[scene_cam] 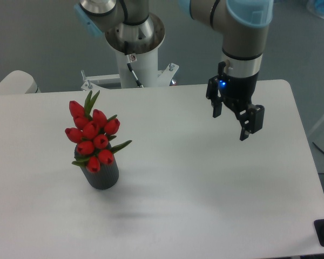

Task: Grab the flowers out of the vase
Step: 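Move the open gripper toward the red tulip bouquet in the grey vase, then lower the gripper around the tulip stems just above the vase rim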

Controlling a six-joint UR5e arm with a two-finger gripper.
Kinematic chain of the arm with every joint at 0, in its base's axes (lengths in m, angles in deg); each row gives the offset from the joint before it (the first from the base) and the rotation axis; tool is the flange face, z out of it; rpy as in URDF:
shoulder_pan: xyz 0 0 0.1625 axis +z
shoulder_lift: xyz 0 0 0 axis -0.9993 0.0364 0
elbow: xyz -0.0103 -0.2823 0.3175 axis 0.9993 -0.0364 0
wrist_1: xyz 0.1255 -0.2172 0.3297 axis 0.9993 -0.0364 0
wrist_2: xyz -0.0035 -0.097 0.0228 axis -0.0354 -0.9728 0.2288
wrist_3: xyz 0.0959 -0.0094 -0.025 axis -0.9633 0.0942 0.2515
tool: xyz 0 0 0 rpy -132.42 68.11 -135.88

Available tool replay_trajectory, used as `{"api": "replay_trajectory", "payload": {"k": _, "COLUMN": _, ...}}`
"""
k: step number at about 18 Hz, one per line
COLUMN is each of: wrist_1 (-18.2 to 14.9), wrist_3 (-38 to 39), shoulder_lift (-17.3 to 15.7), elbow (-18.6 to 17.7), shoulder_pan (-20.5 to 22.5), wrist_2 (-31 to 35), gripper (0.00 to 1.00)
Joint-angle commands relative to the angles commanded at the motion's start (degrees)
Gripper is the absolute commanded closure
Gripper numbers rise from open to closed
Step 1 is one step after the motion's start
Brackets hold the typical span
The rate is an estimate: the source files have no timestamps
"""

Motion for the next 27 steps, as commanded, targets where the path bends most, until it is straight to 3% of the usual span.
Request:
{"api": "replay_trajectory", "payload": {"k": 4, "wrist_1": 0.09, "wrist_3": 0.09, "shoulder_lift": -0.79, "elbow": -3.68, "shoulder_pan": 0.52, "wrist_2": -8.42, "gripper": 0.0}}
{"api": "replay_trajectory", "payload": {"k": 9, "wrist_1": 0.35, "wrist_3": 3.6, "shoulder_lift": -3.16, "elbow": -9.49, "shoulder_pan": 0.09, "wrist_2": -11.77, "gripper": 0.0}}
{"api": "replay_trajectory", "payload": {"k": 12, "wrist_1": 0.53, "wrist_3": 6.05, "shoulder_lift": -4.39, "elbow": -14.14, "shoulder_pan": 0.09, "wrist_2": -22.38, "gripper": 0.0}}
{"api": "replay_trajectory", "payload": {"k": 14, "wrist_1": 0.79, "wrist_3": 7.47, "shoulder_lift": -5.62, "elbow": -16.95, "shoulder_pan": 0.44, "wrist_2": -24.43, "gripper": 0.0}}
{"api": "replay_trajectory", "payload": {"k": 18, "wrist_1": 0.44, "wrist_3": 7.47, "shoulder_lift": -7.03, "elbow": -20.21, "shoulder_pan": 0.35, "wrist_2": -25.4, "gripper": 0.0}}
{"api": "replay_trajectory", "payload": {"k": 23, "wrist_1": 0.62, "wrist_3": 8.79, "shoulder_lift": -8.26, "elbow": -25.48, "shoulder_pan": 0.7, "wrist_2": -37.52, "gripper": 0.0}}
{"api": "replay_trajectory", "payload": {"k": 25, "wrist_1": 0.61, "wrist_3": 9.22, "shoulder_lift": -8.7, "elbow": -25.84, "shoulder_pan": 0.35, "wrist_2": -40.86, "gripper": 0.0}}
{"api": "replay_trajectory", "payload": {"k": 27, "wrist_1": 3.58, "wrist_3": 9.57, "shoulder_lift": -8.79, "elbow": -26.46, "shoulder_pan": 0.09, "wrist_2": -43.67, "gripper": 0.01}}
